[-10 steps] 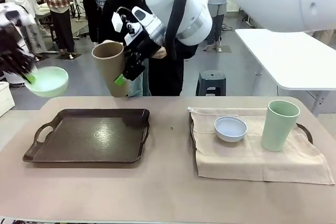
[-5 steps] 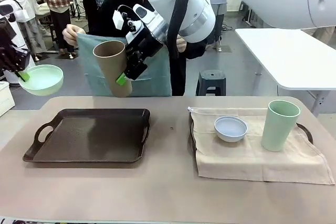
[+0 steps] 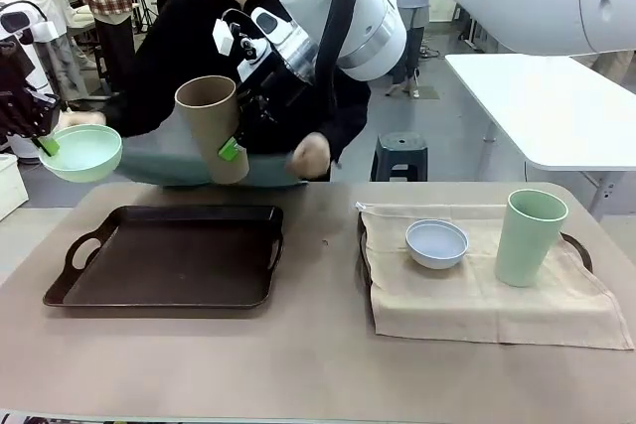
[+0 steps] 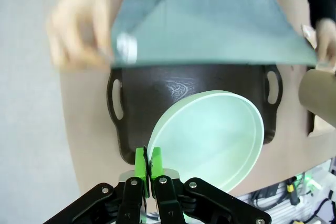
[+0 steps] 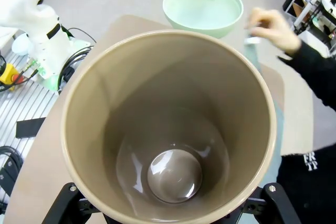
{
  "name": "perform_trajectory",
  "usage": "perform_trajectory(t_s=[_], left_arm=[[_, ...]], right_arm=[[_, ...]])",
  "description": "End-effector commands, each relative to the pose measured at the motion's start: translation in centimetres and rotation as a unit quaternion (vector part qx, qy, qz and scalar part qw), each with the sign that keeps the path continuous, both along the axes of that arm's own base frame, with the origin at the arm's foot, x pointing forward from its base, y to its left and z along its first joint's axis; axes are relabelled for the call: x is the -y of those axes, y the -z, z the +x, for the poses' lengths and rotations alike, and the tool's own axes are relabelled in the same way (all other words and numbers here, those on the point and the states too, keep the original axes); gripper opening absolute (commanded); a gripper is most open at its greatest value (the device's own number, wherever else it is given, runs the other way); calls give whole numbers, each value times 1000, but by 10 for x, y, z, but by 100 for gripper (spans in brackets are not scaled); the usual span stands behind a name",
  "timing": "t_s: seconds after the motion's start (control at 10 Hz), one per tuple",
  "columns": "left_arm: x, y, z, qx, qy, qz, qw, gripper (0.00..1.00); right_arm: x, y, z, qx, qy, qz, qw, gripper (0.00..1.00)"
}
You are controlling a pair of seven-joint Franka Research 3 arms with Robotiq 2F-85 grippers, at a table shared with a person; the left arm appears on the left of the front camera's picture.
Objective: Set up a tray with a mat and arrange the tableware.
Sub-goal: Place the Picnic Bowl and Reusable plastic cup back onto the Handle tray in front of the human's position.
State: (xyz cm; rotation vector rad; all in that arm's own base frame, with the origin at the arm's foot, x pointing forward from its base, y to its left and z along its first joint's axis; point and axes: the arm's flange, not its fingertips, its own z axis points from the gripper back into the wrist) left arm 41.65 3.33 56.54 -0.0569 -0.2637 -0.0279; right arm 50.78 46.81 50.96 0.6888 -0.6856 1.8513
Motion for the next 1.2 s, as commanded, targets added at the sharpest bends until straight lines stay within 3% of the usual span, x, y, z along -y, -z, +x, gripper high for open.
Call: perform_trajectory(t_s=[0.0,1.1], left_arm=[[1,-2,0,8,1,-9,1000,0],[1,-2,0,8,1,-9,1000,0]], right_arm=[[-1,0,0,7,-1,4,1000,81],[-1,0,0,7,-1,4,1000,81]])
